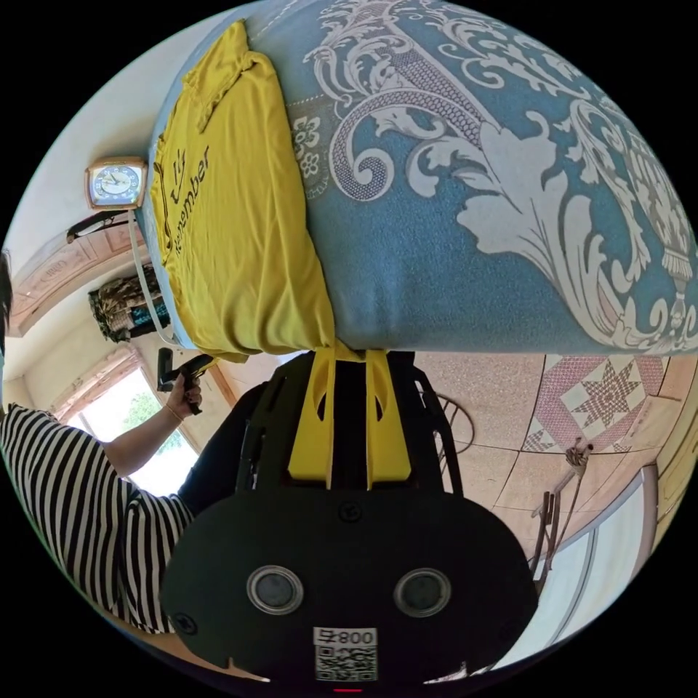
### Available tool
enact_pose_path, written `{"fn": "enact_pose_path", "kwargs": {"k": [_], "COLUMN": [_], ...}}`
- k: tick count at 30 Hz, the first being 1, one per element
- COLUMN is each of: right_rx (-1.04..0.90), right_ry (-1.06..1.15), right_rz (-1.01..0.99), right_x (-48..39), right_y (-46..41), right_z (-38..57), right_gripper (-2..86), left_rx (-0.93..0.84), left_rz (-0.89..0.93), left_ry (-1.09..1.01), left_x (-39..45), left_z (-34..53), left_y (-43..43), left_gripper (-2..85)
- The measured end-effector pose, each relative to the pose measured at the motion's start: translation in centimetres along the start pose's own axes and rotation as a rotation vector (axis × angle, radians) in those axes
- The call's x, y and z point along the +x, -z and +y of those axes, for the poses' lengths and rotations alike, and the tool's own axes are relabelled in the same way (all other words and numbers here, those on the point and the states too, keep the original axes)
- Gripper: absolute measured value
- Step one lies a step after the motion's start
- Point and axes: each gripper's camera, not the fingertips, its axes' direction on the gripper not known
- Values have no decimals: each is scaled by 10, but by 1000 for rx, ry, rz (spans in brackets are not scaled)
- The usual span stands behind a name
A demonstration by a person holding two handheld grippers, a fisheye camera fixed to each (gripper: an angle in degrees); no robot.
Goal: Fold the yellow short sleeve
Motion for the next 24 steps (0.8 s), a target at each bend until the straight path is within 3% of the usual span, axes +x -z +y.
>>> {"fn": "enact_pose_path", "kwargs": {"k": [5, 12, 18, 24], "right_rx": [-63, -62, -106, -140], "right_ry": [72, 190, 205, 194], "right_rz": [-94, -182, -185, -170], "right_x": [12, 18, 29, 40], "right_y": [9, 57, 53, 56], "right_z": [8, 15, 13, 19], "right_gripper": [11, 4, 4, 4], "left_rx": [-4, 151, 49, 39], "left_rz": [29, 86, 18, 53], "left_ry": [-13, -15, 17, 27], "left_x": [7, 19, 7, 1], "left_z": [15, 35, 19, 14], "left_y": [9, 53, 22, 10], "left_gripper": [5, 15, 68, 36]}}
